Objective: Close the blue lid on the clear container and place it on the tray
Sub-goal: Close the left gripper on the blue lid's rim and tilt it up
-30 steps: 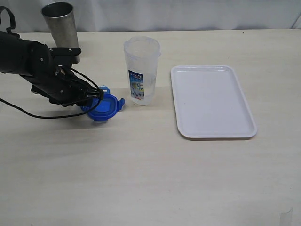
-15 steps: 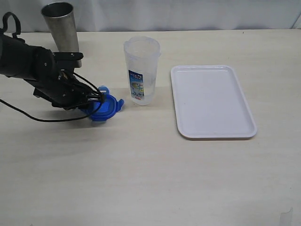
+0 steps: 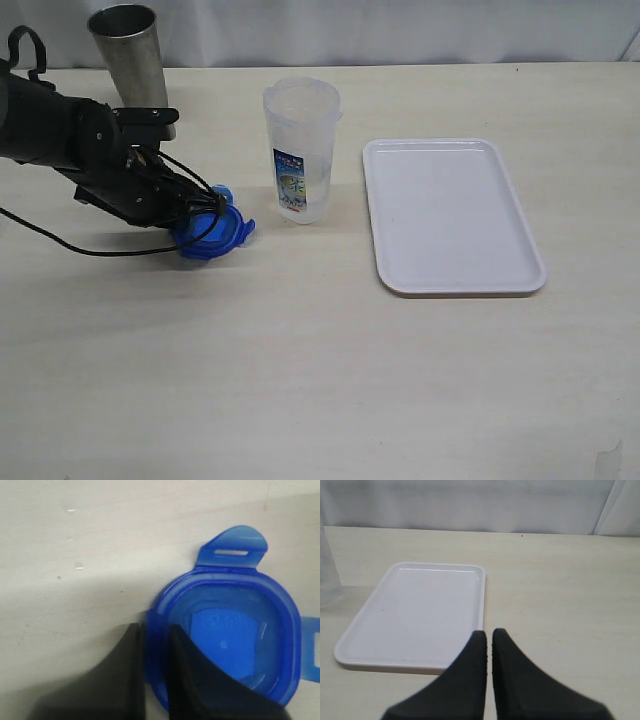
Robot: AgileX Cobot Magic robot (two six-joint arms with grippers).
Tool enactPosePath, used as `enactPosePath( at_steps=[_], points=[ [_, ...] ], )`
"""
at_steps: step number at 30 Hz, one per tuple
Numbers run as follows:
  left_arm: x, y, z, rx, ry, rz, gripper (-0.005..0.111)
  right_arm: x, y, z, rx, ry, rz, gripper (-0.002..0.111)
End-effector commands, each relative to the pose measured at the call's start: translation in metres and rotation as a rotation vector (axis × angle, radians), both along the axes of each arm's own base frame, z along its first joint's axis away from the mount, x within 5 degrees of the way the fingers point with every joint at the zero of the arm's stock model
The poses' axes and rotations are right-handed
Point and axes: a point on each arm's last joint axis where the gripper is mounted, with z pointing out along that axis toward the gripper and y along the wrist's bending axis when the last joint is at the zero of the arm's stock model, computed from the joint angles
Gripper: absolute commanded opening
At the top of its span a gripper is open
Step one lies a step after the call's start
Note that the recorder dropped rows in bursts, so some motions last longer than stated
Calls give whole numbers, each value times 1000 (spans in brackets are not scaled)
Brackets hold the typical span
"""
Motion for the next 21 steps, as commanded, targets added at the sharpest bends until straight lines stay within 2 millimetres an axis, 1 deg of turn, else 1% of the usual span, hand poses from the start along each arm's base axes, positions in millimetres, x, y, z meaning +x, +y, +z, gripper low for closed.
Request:
enactPosePath(
  at_steps=[1,9,13,14,15,16,17,19,21],
  points=[
    [-5,2,-8,24,57,-16,0,0,0,0,1,-11,-4,4],
    [-9,3,-9,50,106,-46,0,0,0,0,1,-11,-4,4],
    [-6,4,-3,108,142,-109,0,0,0,0,1,-11,-4,4],
    [-6,5,-1,128,166,-124,4,0,0,0,1,-11,-4,4],
    [-6,5,0,129,180,-124,12,0,0,0,1,-11,-4,4],
    [-6,5,0,130,181,-124,17,0,0,0,1,-11,-4,4],
    [-6,5,0,130,181,-124,26,0,0,0,1,-11,-4,4],
    [-5,4,1,127,169,-123,36,0,0,0,1,-11,-4,4],
    [-2,3,4,126,164,-124,36,0,0,0,1,-11,-4,4]
  ],
)
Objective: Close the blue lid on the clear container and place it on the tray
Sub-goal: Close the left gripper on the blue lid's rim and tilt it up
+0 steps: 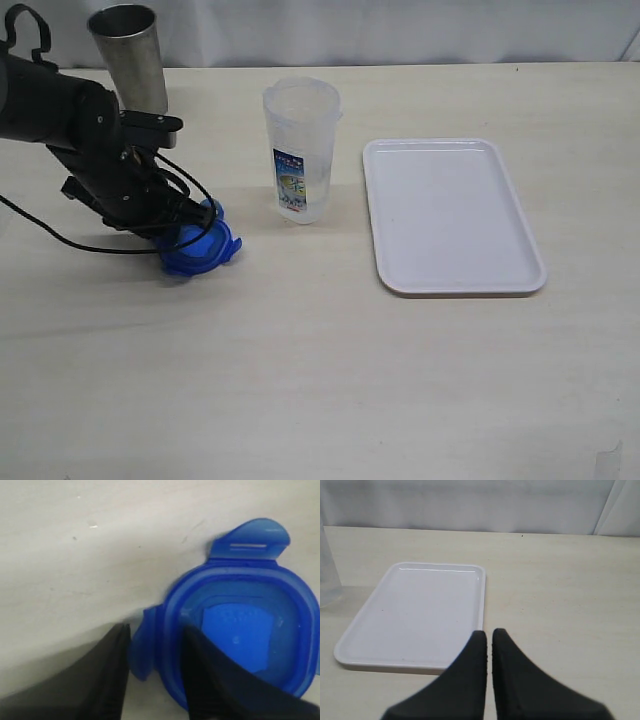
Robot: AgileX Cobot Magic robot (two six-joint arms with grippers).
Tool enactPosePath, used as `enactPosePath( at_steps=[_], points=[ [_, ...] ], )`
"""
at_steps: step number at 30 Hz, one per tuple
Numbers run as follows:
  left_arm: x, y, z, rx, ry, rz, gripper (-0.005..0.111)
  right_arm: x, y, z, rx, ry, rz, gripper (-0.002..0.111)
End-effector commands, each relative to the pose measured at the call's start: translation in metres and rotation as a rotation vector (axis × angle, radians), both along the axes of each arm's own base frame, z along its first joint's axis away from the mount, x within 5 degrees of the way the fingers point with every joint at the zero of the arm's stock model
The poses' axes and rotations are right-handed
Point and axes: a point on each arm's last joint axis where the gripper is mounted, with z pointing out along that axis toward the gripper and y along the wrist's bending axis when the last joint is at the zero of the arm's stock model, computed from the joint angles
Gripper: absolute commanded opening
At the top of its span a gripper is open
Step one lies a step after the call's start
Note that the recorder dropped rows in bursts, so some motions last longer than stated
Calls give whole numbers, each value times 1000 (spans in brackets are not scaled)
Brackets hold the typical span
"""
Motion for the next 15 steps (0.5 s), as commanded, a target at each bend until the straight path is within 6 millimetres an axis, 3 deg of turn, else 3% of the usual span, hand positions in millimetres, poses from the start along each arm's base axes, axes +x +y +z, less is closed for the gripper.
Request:
enactPosePath(
  at_steps=[1,6,15],
  points=[
    [0,0,-1,18,29,-12,36,0,0,0,1,-11,-4,4],
    [2,2,9,24,2,-25,36,0,0,0,1,-11,-4,4],
    [3,3,9,35,-5,-33,36,0,0,0,1,-11,-4,4]
  ],
)
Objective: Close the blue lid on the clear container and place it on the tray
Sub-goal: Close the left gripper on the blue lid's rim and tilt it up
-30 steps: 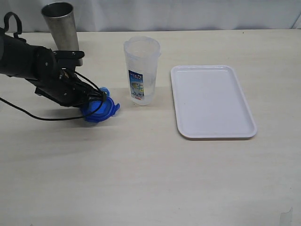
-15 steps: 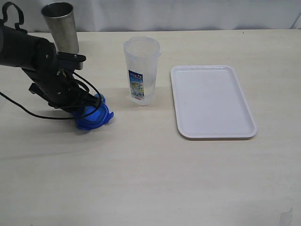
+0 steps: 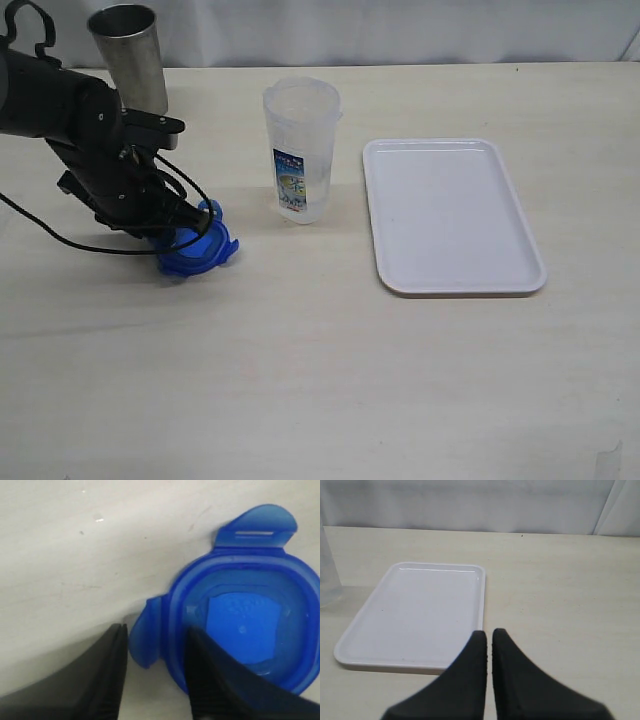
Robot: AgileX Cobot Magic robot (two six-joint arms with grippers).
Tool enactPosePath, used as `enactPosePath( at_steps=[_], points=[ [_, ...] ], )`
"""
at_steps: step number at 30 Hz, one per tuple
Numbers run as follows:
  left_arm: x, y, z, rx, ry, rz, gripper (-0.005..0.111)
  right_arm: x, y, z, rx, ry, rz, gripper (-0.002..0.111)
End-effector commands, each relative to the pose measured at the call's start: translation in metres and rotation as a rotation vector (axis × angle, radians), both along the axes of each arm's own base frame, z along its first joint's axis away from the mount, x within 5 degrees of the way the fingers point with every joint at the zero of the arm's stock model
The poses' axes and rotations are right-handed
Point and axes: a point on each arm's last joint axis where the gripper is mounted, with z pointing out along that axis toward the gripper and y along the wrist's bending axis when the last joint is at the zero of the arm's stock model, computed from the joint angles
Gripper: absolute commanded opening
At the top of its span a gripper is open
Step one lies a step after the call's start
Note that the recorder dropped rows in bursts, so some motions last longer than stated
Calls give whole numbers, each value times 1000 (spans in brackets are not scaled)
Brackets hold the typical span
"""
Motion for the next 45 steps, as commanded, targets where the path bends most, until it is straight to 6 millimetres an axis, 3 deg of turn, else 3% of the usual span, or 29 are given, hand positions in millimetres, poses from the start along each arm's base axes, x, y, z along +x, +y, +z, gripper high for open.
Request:
enactPosePath(
  at_steps=[1,4,10,19,27,37,45],
  points=[
    [3,0,5,-21,-17,20,36,0,0,0,1,-11,-4,4],
    [3,0,5,-21,-17,20,34,0,0,0,1,-11,-4,4],
    [2,0,5,-25,-13,25,17,0,0,0,1,-11,-4,4],
    [3,0,5,-20,-15,20,30,0,0,0,1,-11,-4,4],
    [4,-1,6,-27,-31,20,30,0,0,0,1,-11,-4,4],
    [4,-1,26,-47,-88,20,30,0,0,0,1,-11,-4,4],
    [3,2,23,-15,-69,-3,30,0,0,0,1,-11,-4,4]
  ],
)
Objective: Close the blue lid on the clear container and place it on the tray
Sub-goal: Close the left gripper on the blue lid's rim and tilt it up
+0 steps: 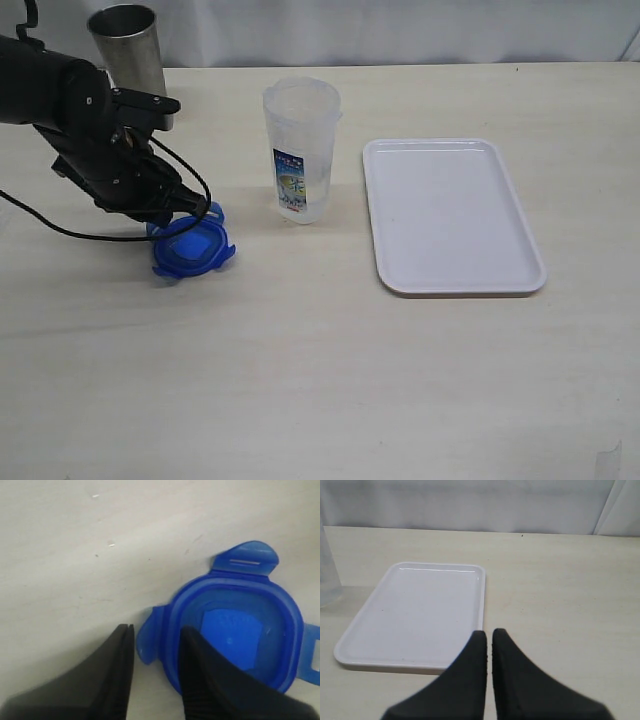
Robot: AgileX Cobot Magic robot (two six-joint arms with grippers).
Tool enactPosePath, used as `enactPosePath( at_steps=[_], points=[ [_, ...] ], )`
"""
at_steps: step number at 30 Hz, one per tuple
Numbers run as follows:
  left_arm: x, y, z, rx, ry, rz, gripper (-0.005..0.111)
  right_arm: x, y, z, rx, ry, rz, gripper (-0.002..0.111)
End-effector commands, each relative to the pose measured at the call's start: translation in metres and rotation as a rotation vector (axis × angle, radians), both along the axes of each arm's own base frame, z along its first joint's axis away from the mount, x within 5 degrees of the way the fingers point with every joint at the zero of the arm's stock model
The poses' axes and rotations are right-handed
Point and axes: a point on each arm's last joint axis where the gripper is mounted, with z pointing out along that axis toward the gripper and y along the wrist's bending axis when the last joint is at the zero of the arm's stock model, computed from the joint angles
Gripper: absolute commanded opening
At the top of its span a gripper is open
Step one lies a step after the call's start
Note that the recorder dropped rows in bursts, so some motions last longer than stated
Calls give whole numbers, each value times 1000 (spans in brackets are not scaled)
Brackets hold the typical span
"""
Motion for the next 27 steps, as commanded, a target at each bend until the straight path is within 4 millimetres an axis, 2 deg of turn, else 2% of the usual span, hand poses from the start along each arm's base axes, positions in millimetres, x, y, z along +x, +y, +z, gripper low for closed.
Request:
enactPosePath(
  at_steps=[1,15,27],
  points=[
    [1,1,3,7,-4,-2,30,0,0,0,1,-11,-4,4],
    [-3,3,-6,6,-20,-12,30,0,0,0,1,-11,-4,4],
    [-3,3,-6,2,-32,-13,29,0,0,0,1,-11,-4,4]
  ],
)
